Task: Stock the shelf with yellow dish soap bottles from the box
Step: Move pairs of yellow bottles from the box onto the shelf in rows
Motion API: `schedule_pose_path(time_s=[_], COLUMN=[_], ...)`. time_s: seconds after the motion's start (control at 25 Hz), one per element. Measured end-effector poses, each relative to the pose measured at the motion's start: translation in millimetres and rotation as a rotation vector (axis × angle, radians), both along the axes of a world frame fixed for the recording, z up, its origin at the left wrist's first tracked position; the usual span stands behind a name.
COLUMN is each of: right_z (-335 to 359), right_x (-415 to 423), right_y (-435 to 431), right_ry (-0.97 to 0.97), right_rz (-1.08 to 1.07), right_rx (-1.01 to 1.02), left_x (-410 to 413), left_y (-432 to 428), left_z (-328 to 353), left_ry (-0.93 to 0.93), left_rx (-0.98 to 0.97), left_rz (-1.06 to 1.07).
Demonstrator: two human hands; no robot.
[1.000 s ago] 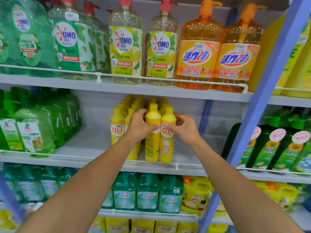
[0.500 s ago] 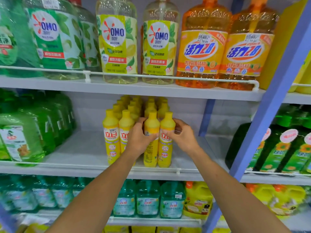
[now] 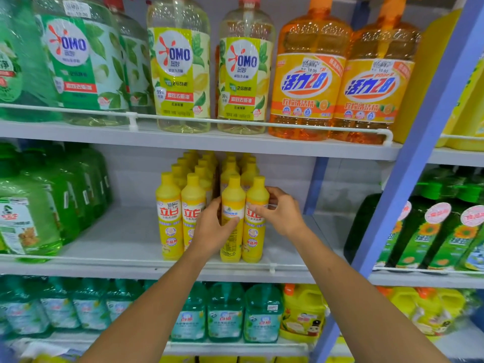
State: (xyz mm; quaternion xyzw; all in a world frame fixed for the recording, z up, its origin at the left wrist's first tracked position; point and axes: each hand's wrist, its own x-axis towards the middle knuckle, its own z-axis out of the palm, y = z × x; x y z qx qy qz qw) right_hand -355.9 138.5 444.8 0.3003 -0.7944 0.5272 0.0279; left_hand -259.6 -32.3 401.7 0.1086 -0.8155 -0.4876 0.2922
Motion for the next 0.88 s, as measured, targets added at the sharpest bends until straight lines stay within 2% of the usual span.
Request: schedule_pose_path(time_s=[0.08, 0.28, 0.52, 0.76, 0.88], right_z=[-1.0, -0.7, -1.5, -2.8, -2.3], right_x=[0.2, -0.4, -1.8, -3.8, -2.7], right_y=[-0.5, 0.0, 0.8, 0.4, 1.2], right_ry=[-0.006, -0.013, -0.017, -0.011, -0.003], right_rz=[-0.005, -0.004, 0.008, 0.010, 0.007], right_rx=[-0.005, -0.003, -0.003, -0.009, -0.008], left_x=[2.6, 0.4, 0.3, -6.5, -5.0], left_y=[-1.3, 10.1, 0.8, 17.8, 17.1], left_z=[-3.0, -6.9, -12.7, -9.6, -13.7], left_ry=[0.012, 0.049, -0.086, -0.039, -0.036], left_rx=[0.016, -0.022, -0.065, -0.088, -0.026], left_rz=[-0.022, 0.163, 0.021, 0.251, 0.171])
